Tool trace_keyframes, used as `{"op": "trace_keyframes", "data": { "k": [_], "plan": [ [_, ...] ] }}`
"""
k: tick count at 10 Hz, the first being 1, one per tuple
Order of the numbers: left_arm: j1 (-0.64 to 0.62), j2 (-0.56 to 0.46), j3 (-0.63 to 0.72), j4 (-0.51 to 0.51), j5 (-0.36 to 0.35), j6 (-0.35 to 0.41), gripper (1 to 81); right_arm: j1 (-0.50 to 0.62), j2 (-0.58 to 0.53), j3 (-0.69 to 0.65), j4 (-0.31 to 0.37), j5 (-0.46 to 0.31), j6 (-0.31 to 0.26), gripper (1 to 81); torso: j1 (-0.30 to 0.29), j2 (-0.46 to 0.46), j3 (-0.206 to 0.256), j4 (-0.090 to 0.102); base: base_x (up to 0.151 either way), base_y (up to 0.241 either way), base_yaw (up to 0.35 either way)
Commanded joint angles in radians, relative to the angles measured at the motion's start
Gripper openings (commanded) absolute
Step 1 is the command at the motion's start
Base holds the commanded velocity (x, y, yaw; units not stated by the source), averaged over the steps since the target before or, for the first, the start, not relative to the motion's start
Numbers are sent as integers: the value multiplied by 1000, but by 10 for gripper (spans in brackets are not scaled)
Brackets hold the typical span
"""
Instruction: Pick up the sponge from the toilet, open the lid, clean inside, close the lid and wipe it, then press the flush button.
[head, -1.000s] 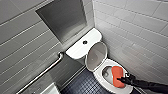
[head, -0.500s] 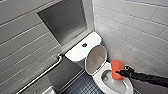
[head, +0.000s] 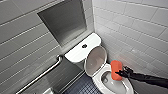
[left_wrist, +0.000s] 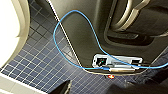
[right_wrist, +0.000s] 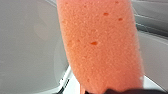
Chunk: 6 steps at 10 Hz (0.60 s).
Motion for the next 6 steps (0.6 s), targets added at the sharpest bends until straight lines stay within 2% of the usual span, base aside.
{"op": "trace_keyframes", "data": {
  "k": [1, 3, 5, 6],
  "plan": [
    [24, -18, -7, -15, 90, 1, 811, 121, 34, -38, 22, -30, 32, 10, 64, -100, 0, 0, 0, 0, 0],
    [27, -19, -7, -15, 90, 1, 811, 116, 63, -73, 19, -30, 32, 10, 83, -134, 0, 0, 0, 0, 0],
    [28, -21, -7, -13, 90, 1, 811, 115, 71, -82, 17, -26, 30, 10, 128, -207, 0, 0, 0, 0, 0],
    [28, -21, -7, -12, 90, 1, 811, 115, 71, -82, 17, -21, 32, 10, 151, -244, -48, 0, 0, 0, 0]
  ]
}}
